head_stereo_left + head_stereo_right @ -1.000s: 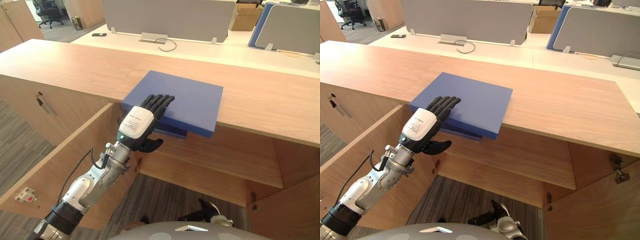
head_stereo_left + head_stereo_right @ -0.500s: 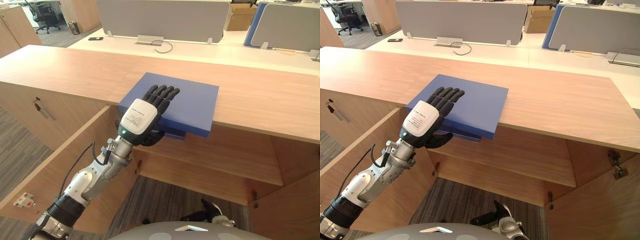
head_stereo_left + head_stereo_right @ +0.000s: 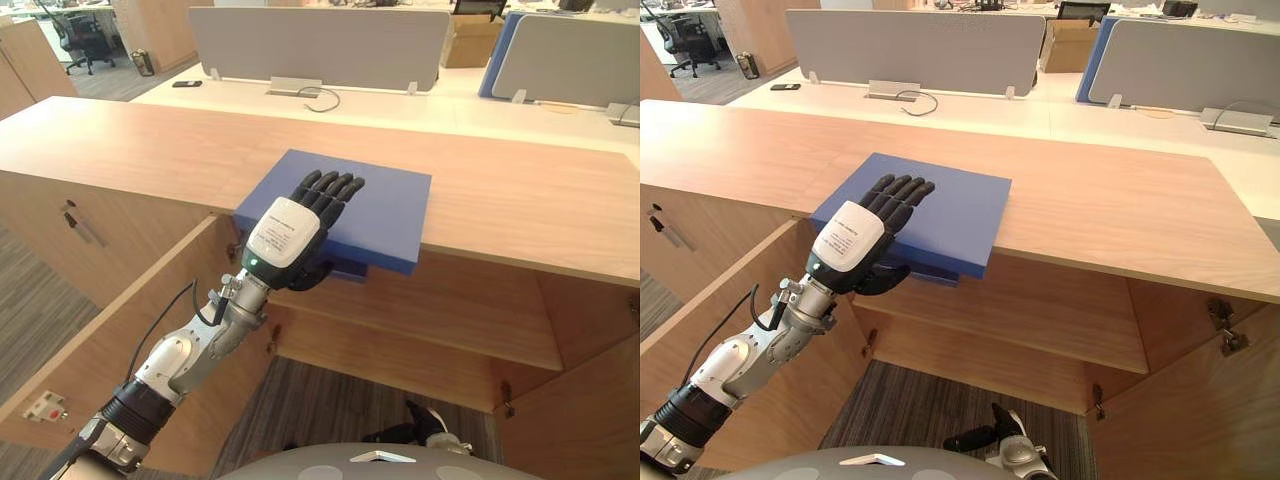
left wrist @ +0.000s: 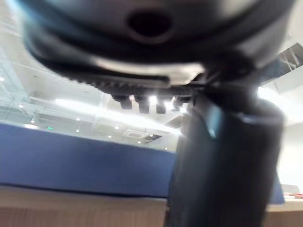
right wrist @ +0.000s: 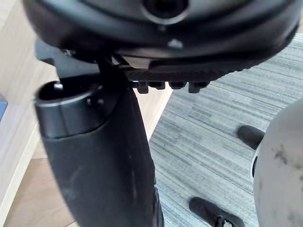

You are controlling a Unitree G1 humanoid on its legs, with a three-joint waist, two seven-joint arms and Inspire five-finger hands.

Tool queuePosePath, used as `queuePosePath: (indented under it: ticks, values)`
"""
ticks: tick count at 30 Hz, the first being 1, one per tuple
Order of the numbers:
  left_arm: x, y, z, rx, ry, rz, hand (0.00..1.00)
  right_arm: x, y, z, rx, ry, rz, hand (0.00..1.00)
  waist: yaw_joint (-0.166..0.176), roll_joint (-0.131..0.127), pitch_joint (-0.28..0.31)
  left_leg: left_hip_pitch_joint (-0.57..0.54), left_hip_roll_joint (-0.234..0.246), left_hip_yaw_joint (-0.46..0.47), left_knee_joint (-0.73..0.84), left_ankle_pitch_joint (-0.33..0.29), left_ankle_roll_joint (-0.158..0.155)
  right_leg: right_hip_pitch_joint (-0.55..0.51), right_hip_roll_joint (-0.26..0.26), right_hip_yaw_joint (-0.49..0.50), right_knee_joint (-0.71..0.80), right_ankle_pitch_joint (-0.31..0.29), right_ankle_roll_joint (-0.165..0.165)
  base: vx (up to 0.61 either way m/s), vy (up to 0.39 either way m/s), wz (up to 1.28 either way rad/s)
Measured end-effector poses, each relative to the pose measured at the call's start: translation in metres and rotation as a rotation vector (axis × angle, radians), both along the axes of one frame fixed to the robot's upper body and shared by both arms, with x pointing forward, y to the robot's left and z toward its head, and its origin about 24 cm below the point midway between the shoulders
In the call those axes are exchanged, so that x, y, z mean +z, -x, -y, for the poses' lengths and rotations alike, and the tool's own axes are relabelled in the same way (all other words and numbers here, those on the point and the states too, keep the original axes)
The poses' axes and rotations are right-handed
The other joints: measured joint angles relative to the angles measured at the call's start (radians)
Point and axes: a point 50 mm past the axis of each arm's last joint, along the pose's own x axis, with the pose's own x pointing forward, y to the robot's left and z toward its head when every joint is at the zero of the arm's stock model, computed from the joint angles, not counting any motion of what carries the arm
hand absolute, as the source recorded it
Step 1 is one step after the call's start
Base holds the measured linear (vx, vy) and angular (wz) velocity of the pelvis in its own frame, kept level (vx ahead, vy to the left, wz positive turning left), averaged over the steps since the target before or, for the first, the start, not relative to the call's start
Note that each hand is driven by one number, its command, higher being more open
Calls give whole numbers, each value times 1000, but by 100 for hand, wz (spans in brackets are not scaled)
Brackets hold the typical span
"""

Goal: Walk over to the cabinet, pick up the folder, carry it to the office cabinet, place the folder inside the office cabinet, then close the office cabinet door

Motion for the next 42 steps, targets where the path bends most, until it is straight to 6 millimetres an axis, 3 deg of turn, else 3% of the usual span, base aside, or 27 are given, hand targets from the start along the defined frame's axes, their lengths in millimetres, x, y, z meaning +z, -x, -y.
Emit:
queuePosePath:
  ticks: [5, 10, 11, 17, 26, 29, 34, 38, 42]
  values:
    - [-16, -6, -11, 74, -34, -63, 100, 1, -2, 0, 1, -1, 9, 100, -18, -1, 1, 4, 0, 3, -10, 1, 0, -1, 0, 1, -3, 0, 0, 0, 0, 0]
    - [-15, -10, -12, 93, -28, -62, 100, 1, -3, 0, 0, 0, 9, 100, -20, -3, 2, 11, 0, 12, -15, 1, 0, 0, -2, 5, -3, 0, 0, 10, -8, -6]
    - [-15, -13, -11, 97, -27, -61, 0, 1, -3, 0, 1, 0, 8, 100, -19, -3, 2, 11, 0, 12, -15, 1, 0, 0, -2, 5, -2, 0, 0, 0, 0, 0]
    - [-14, -22, -11, 129, -17, -53, 0, 1, -4, 0, 9, 3, 10, 100, -25, -6, 4, 13, 0, 15, -15, 1, 0, -1, -3, 9, -1, 0, 1, -5, -2, -1]
    - [15, -35, -9, 166, 94, 130, 0, 2, -6, -1, 40, 15, 11, 100, -30, -10, 7, 14, 0, 18, -13, 1, 0, -1, -4, 12, -2, 3, 6, -2, -1, -1]
    - [21, -37, -11, 175, 67, 174, 0, 2, -10, -1, 41, 16, 18, 100, -47, -8, 7, 14, -1, 20, -14, 1, 1, -1, -5, 13, -2, 4, 6, 0, 0, 0]
    - [25, -37, -9, 178, 73, 185, 0, 2, -9, 0, 32, 17, 16, 100, -46, -9, 8, 14, -1, 21, -16, 1, 1, -2, -5, 14, -6, 4, 7, 0, 0, 0]
    - [35, -20, 4, 142, 154, 199, 0, 2, -8, 1, 26, 18, 14, 100, -41, -13, 12, 12, -1, 25, -15, -2, 3, -3, -12, 22, -10, 4, 7, 0, 0, -2]
    - [44, 22, 43, -35, 403, 130, 0, 1, -3, 2, 13, 29, -3, 100, -34, -17, 13, 0, -3, 26, -4, -12, 10, -8, -13, 24, -13, 4, 8, 0, 0, 0]
